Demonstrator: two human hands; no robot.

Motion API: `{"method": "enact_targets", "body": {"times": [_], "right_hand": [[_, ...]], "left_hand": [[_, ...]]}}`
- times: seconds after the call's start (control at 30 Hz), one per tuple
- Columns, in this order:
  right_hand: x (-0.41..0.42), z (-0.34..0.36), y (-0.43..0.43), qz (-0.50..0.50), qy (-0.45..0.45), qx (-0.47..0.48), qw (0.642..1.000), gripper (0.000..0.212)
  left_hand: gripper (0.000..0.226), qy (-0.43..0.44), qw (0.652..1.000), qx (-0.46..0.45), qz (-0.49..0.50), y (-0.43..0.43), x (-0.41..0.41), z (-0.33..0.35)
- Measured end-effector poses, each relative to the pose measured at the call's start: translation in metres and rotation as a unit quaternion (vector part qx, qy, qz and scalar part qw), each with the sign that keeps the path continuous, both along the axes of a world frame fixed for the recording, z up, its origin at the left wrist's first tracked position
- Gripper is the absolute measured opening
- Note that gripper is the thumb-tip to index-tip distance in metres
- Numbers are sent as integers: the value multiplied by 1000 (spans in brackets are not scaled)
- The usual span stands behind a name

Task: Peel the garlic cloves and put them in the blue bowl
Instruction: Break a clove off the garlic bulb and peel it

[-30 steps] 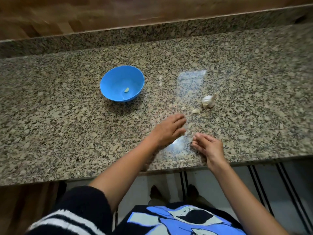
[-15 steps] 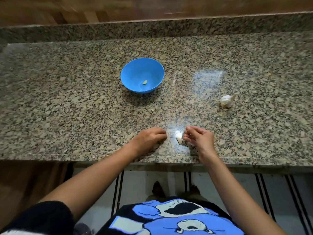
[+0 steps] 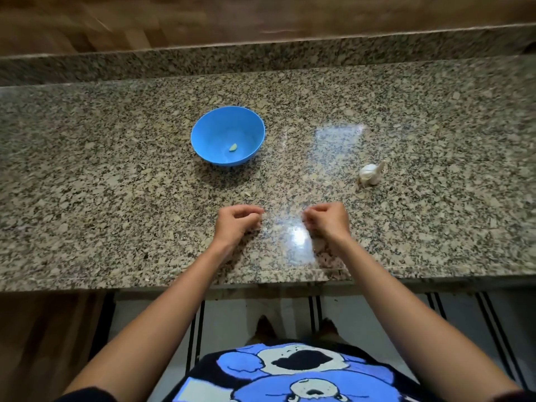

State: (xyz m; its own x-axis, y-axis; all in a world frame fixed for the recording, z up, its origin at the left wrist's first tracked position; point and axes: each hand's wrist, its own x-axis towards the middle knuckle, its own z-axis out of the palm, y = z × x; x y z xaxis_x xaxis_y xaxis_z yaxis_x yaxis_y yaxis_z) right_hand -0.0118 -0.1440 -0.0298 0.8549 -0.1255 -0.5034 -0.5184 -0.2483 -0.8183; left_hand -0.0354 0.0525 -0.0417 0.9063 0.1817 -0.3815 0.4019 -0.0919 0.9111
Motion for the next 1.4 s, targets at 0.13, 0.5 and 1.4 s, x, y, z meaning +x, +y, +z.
{"method": "enact_targets", "body": {"times": [0.13, 0.5, 1.4], "right_hand": [[28, 4, -35, -62, -31, -25, 997, 12], [-34, 24, 82, 124, 100, 262, 952, 9], [-452, -50, 413, 495, 363, 105, 782, 10]], "left_hand": [[13, 7, 999, -41, 34, -3, 0, 8], [20, -14, 819, -437, 371, 37, -68, 23], [11, -162, 414, -338, 829, 211, -614, -36]]}}
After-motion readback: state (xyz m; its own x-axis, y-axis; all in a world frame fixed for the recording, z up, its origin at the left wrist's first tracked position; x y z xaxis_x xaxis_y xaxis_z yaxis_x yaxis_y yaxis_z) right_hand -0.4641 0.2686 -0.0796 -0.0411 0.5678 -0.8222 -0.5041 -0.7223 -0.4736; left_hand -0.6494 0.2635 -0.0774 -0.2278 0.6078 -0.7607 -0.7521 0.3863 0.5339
